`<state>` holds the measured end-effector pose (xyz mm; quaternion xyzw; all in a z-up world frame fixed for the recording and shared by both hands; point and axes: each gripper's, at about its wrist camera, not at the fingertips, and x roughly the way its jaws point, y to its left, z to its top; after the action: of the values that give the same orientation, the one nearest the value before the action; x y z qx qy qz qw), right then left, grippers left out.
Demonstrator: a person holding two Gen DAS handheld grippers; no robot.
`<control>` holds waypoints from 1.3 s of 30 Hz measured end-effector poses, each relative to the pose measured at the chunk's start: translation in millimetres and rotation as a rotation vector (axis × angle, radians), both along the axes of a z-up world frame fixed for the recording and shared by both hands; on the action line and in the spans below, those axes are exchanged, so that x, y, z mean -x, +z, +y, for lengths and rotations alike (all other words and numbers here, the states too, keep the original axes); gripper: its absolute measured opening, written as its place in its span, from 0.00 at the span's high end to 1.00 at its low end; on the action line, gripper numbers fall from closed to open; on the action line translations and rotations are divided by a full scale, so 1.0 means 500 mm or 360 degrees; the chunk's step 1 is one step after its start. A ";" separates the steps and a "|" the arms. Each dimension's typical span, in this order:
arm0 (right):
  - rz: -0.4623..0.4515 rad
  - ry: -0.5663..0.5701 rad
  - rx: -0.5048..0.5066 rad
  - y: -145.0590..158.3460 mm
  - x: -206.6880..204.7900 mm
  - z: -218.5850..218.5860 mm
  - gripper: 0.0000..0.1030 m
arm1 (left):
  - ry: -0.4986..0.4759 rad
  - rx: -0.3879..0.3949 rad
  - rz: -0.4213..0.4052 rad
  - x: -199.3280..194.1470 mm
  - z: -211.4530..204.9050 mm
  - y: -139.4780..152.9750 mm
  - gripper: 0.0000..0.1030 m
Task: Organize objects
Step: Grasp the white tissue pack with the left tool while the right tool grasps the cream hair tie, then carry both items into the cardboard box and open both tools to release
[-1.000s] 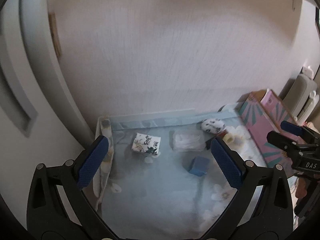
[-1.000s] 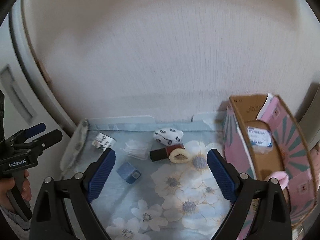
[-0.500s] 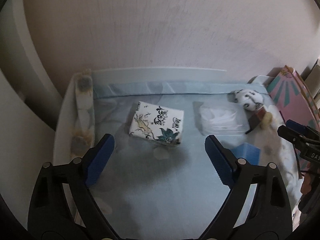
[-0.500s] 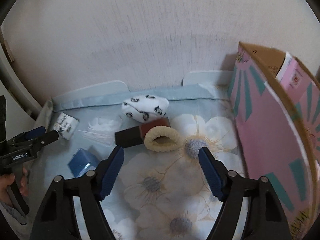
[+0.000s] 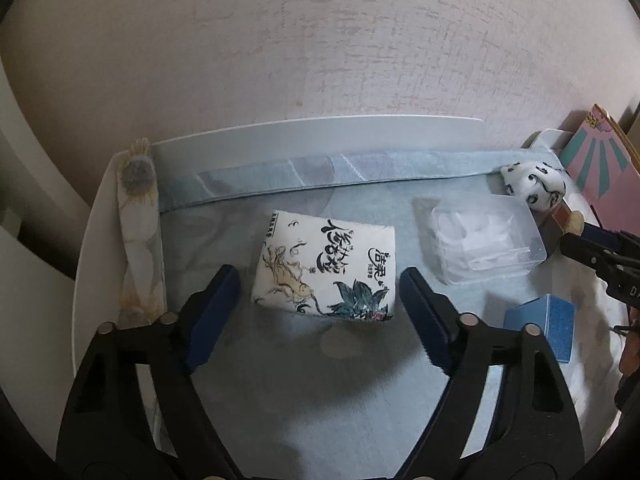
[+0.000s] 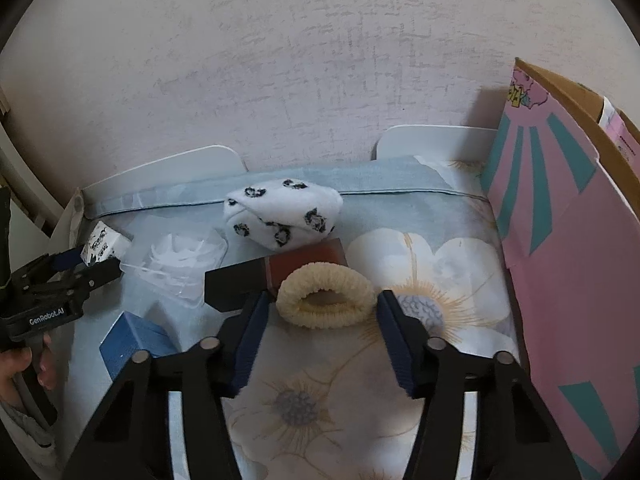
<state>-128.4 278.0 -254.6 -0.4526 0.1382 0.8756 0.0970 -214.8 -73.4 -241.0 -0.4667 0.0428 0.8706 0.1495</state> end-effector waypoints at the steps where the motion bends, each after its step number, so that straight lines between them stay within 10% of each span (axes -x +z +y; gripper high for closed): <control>1: -0.0001 0.0000 -0.0003 0.000 -0.001 0.000 0.55 | -0.0006 0.0006 0.0003 0.001 0.001 -0.002 0.28; 6: 0.0010 -0.0008 0.0014 0.002 -0.009 0.007 0.63 | -0.0040 0.0060 0.0015 0.006 0.012 -0.010 0.42; 19: 0.0054 0.0008 0.0004 0.055 -0.035 0.010 0.69 | -0.0012 -0.0007 0.0063 -0.012 0.003 0.019 0.43; 39: 0.0257 0.0104 -0.0055 0.379 -0.187 -0.081 0.69 | 0.0053 -0.0074 0.0371 -0.215 0.120 0.394 0.42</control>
<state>-35.0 237.5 -65.0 -0.3832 0.1155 0.9142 0.0646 -107.5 -13.4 -43.9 -0.3593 0.0320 0.9222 0.1397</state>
